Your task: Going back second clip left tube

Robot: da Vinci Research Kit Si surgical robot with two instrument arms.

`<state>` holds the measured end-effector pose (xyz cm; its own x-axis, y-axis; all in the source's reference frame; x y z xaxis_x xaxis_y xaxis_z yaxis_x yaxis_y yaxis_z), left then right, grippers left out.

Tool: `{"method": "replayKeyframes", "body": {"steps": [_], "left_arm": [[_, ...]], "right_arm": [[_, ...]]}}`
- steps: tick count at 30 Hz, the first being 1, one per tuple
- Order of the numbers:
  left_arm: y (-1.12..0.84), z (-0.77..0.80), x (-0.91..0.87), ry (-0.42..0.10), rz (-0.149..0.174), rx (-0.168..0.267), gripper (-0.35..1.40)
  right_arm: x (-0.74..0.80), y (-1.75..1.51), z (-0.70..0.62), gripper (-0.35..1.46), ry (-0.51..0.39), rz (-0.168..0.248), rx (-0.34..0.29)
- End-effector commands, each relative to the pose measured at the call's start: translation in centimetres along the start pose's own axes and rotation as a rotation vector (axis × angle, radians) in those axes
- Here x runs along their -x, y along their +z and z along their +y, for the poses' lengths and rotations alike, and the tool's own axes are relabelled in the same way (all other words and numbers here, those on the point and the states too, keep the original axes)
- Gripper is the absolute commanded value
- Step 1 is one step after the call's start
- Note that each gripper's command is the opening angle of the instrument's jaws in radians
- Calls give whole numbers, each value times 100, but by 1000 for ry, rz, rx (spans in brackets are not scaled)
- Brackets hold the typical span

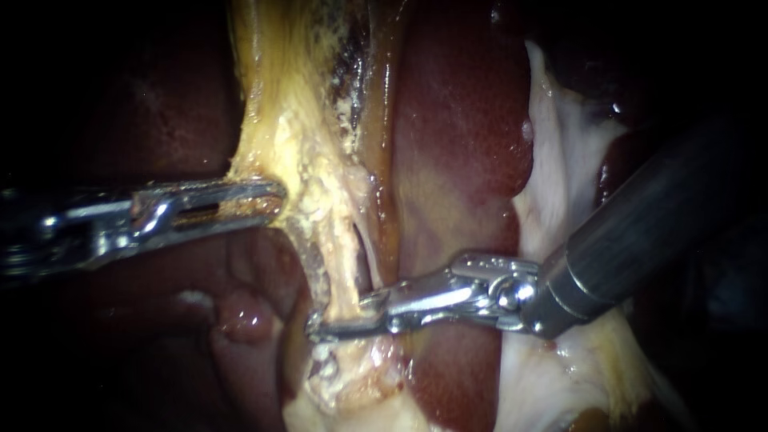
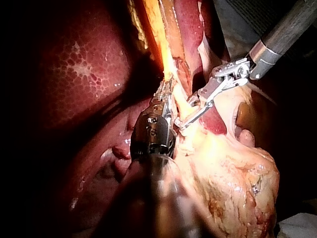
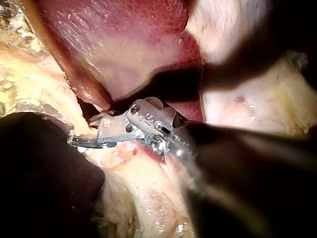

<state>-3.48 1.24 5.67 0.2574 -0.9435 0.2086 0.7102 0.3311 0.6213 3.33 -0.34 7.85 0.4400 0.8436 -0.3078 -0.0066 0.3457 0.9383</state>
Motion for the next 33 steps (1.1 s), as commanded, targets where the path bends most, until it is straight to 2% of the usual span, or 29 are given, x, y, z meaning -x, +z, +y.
{"method": "replayKeyframes", "body": {"steps": [1,5,6,9,12,17,18,25,30,33], "left_arm": [[0,0,0,0,0,-1,-35],[0,1,0,1,-1,2,-35],[0,1,0,1,-1,2,-35],[1,1,0,1,-1,2,-35],[0,2,0,1,-1,2,-35],[-1,2,0,1,-1,1,-35],[-1,2,0,1,-1,1,-35],[-2,3,-1,1,-1,1,-35],[-3,4,-2,2,0,0,-35],[-4,4,-2,2,0,0,-35]], "right_arm": [[0,0,0,-35,-1,0,0],[0,0,0,-35,-1,0,0],[0,0,0,-26,-1,0,0],[0,-1,-1,34,-49,28,38],[1,-3,-1,49,-101,37,57],[3,-10,-2,56,-210,67,60],[3,-13,-3,57,-256,73,64],[0,-35,-8,60,-370,93,96],[-7,-73,-24,60,-482,117,100],[-18,-104,-39,60,-553,143,104]]}}
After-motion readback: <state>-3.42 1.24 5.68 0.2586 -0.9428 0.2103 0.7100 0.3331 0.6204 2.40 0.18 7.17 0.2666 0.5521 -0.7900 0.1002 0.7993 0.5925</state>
